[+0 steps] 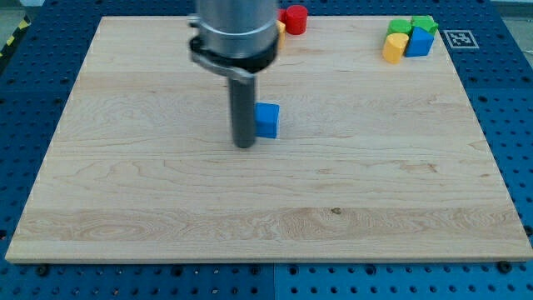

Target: Place the blue cube diagonal to the yellow heart

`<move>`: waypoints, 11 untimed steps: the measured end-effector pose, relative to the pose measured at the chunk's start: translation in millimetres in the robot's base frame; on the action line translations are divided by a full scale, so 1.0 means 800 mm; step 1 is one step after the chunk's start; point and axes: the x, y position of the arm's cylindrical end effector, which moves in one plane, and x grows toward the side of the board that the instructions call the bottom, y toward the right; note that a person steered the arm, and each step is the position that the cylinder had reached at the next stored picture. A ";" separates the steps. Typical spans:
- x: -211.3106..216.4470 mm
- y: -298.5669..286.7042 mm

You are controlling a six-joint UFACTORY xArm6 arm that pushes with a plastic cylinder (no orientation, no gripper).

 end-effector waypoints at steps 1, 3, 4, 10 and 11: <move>-0.020 -0.032; -0.022 0.036; -0.022 0.040; -0.097 0.163; -0.105 0.141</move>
